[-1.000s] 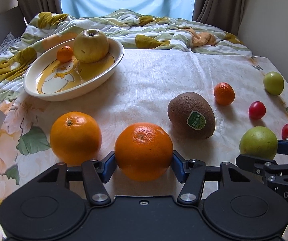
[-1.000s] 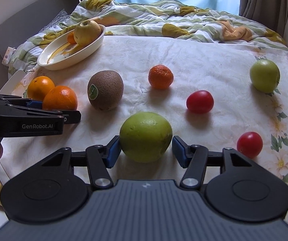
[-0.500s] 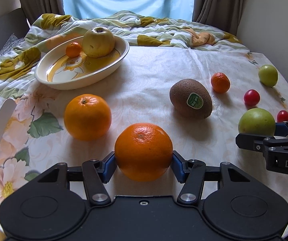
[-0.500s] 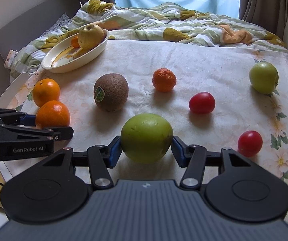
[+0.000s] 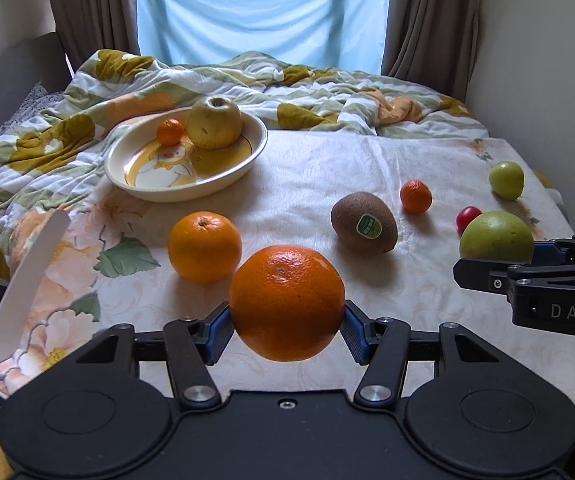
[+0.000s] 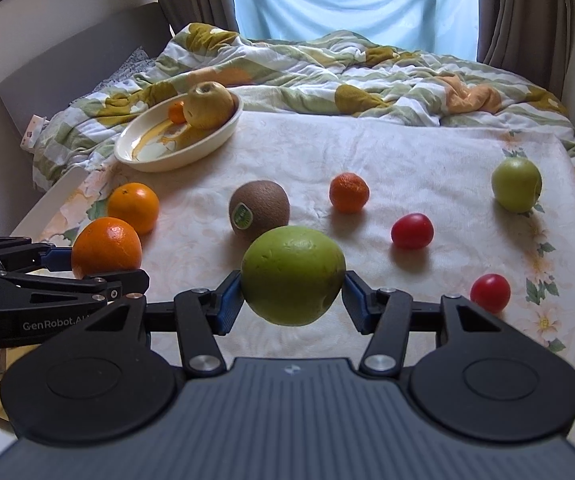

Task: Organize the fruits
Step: 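Carry the orange into the duck bowl and open the left tool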

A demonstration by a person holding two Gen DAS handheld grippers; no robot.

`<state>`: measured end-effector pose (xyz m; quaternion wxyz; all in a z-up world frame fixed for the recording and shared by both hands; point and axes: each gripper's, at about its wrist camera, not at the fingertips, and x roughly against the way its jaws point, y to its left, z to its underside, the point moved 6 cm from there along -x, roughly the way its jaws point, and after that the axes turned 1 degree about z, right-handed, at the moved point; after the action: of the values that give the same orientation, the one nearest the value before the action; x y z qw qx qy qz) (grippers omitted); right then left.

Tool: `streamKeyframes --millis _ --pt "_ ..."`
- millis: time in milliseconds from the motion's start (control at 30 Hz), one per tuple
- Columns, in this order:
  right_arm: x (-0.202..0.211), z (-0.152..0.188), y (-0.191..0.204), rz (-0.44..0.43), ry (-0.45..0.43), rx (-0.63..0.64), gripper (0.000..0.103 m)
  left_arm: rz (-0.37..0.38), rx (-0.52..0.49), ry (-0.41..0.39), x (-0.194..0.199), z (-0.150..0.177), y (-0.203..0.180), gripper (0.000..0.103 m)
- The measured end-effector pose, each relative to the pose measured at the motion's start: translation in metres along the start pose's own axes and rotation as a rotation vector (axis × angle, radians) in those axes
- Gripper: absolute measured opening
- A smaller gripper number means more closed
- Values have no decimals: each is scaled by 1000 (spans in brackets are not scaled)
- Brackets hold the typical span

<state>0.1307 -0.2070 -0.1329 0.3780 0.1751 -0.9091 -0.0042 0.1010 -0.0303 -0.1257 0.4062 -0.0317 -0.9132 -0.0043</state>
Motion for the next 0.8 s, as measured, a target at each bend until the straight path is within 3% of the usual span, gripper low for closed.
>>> streamKeyframes --millis 467,800 --pt "43 -30 30 -17 -59 9 69 -50 39 -110 64 -29 35 61" --pt "37 -70 60 -11 -85 13 69 -76 54 -141 60 -68 92 61"
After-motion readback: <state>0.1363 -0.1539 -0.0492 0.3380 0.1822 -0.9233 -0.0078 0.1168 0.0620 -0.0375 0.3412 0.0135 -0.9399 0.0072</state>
